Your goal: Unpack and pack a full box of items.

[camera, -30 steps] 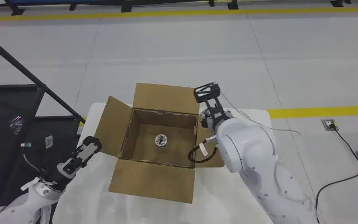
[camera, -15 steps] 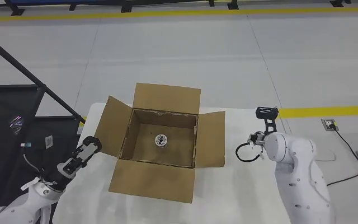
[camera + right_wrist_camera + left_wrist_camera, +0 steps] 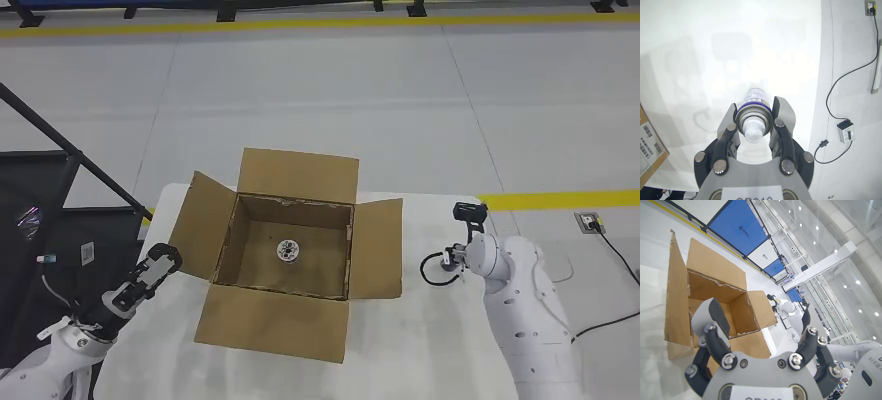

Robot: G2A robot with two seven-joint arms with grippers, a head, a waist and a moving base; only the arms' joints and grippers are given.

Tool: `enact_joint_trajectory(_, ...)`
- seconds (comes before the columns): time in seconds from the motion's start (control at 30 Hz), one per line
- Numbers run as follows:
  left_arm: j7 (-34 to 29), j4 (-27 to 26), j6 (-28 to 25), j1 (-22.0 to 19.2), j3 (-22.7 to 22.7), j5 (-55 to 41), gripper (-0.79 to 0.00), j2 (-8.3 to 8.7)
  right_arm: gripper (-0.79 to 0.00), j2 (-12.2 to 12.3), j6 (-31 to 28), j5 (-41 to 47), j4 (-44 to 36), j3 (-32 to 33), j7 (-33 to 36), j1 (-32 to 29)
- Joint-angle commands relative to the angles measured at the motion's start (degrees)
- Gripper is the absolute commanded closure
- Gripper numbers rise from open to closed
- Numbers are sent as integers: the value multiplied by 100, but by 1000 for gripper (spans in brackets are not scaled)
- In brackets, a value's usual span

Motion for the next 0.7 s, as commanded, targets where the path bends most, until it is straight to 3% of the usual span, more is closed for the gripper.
enact_joint_trajectory(0.0, 0, 0, 0, 0, 0, 0, -785, 0, -785, 2, -6, 23, 16, -5, -7, 5)
enact_joint_trajectory(0.2, 0, 0, 0, 0, 0, 0, -785, 0, -785, 23, 220, -128, -624, 31, -50, -86)
enact_joint_trajectory(0.33, 145, -24, 31, 36, 0, 118, -785, -1, -785, -1, 280, -106, -2369, -161, -244, -380)
enact_joint_trajectory(0.47, 566, -7, 47, 139, -18, 508, -785, -4, -785, -75, -140, -128, -3617, -1007, -154, -337)
enact_joint_trajectory(0.57, 753, 90, 68, 214, -122, 416, -785, -1, -785, -199, -521, 125, -3456, -1860, -42, 255)
enact_joint_trajectory(0.67, 886, 181, 42, 318, -292, 238, -785, 4, -785, -402, -933, 760, -2640, -2725, -61, 1047)
